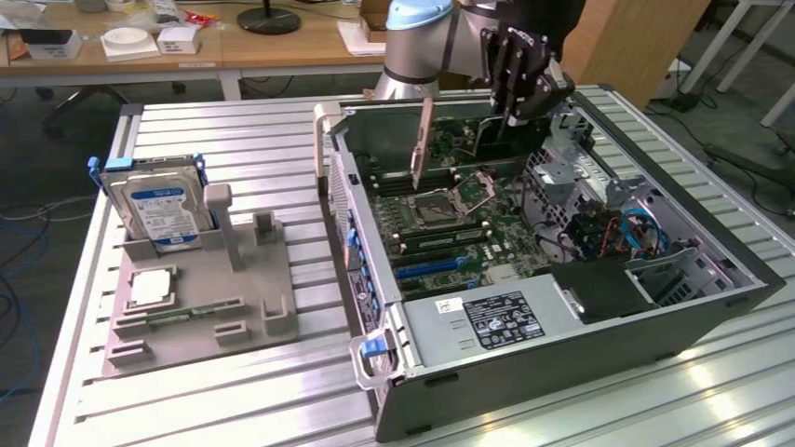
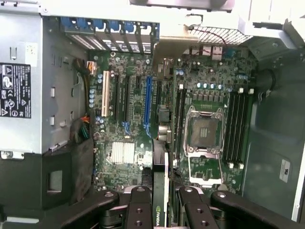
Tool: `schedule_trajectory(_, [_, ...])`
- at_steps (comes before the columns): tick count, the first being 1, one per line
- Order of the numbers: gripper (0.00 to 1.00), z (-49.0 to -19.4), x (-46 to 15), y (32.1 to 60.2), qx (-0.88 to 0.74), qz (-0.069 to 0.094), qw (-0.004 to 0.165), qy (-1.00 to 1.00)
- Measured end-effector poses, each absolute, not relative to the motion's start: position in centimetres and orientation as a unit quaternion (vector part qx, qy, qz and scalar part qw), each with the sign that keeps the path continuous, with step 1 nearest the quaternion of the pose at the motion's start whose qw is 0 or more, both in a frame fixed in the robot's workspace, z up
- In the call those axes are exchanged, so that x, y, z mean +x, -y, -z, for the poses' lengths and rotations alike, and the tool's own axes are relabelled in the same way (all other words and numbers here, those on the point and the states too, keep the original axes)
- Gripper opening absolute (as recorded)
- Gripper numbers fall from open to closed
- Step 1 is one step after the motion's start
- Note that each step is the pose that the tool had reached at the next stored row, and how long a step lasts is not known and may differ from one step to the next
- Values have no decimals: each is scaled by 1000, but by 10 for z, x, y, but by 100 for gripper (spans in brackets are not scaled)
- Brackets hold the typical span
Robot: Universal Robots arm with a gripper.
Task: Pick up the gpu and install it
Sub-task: 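Insert the gpu into the slot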
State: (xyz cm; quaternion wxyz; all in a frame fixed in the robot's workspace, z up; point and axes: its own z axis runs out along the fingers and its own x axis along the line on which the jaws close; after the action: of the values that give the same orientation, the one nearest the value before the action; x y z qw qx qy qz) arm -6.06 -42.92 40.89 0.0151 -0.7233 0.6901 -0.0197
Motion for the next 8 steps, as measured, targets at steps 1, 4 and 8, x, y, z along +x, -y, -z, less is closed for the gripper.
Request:
schedule_trajectory(1, [26,-408,-61,429,-721,20,15,-692])
schedule_trajectory(4, [26,-405,-61,429,-718,18,13,-696])
schedule_trajectory(8, [26,-398,-61,429,-717,17,12,-697])
